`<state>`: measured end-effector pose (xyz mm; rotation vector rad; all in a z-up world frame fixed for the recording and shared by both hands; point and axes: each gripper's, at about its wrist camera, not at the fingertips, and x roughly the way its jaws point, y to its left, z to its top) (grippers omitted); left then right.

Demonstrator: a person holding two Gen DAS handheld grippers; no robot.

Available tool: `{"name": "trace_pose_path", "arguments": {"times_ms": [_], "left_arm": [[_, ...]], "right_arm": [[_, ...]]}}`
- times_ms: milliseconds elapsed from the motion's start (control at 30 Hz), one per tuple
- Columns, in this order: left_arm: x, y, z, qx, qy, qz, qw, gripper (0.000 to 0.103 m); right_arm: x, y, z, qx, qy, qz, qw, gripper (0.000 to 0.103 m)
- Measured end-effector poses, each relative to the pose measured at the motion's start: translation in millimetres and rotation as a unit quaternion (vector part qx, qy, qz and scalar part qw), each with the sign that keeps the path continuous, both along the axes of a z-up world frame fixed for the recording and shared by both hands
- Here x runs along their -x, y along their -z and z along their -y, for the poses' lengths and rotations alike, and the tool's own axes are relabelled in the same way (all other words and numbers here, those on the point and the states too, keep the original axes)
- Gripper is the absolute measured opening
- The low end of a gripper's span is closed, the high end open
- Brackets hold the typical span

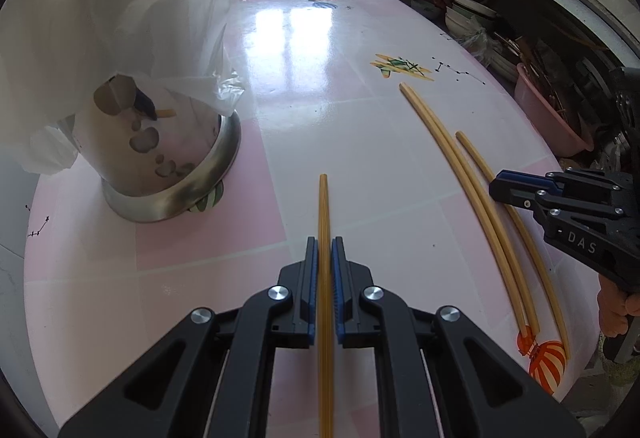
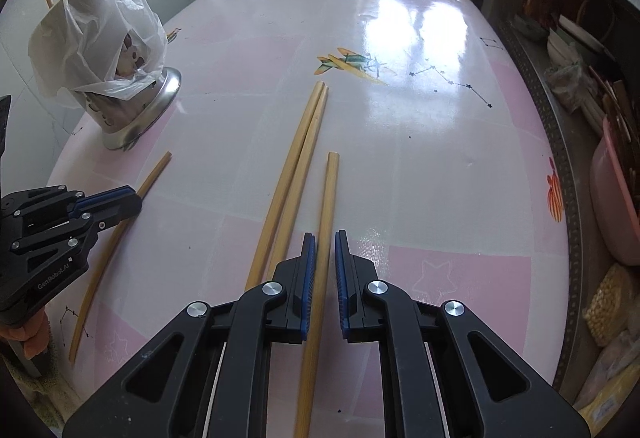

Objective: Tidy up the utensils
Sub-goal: 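Lift the chopstick with left tool while right tool closes on its chopstick, then raise the chopstick over the bagged holder with left tool while right tool lifts its chopstick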

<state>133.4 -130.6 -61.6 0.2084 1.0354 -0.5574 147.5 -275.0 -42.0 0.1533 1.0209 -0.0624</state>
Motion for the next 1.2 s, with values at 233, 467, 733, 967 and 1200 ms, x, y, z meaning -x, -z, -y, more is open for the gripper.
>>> {"name": "trace_pose_path", "arguments": {"times_ms": [233, 467, 733, 967, 1200], "left_arm": [[-0.6, 0.0, -1.0, 0.001, 0.001, 0.001, 1.0000, 0.006], [-2.9, -0.9, -4.2, 0.015, -0.006, -0.008, 0.9998, 0.006], [6.5, -28.0, -37.5, 0.104, -0.023, 0.005, 0.9943, 0.006], [35.7, -78.7, -77.4, 0.184, -0.022, 0.062, 0.9807, 0.006], [59.9, -136.1, -111.6, 0.261, -0.023, 0.126, 0.9567, 0.006]], "right_arm": [[10.2, -3.6, 7.3, -0.018, 0.020, 0.014, 1.000, 0.005], [40.3, -40.6, 30.8, -0.097, 0.046, 0.064, 0.992, 0.004], [68.6, -86.7, 37.8, -0.174, 0.032, 0.132, 0.975, 0.005], [77.7, -114.3, 26.2, -0.219, -0.002, 0.170, 0.961, 0.004], [73.0, -120.1, 19.3, -0.236, -0.022, 0.178, 0.955, 0.005]]}}
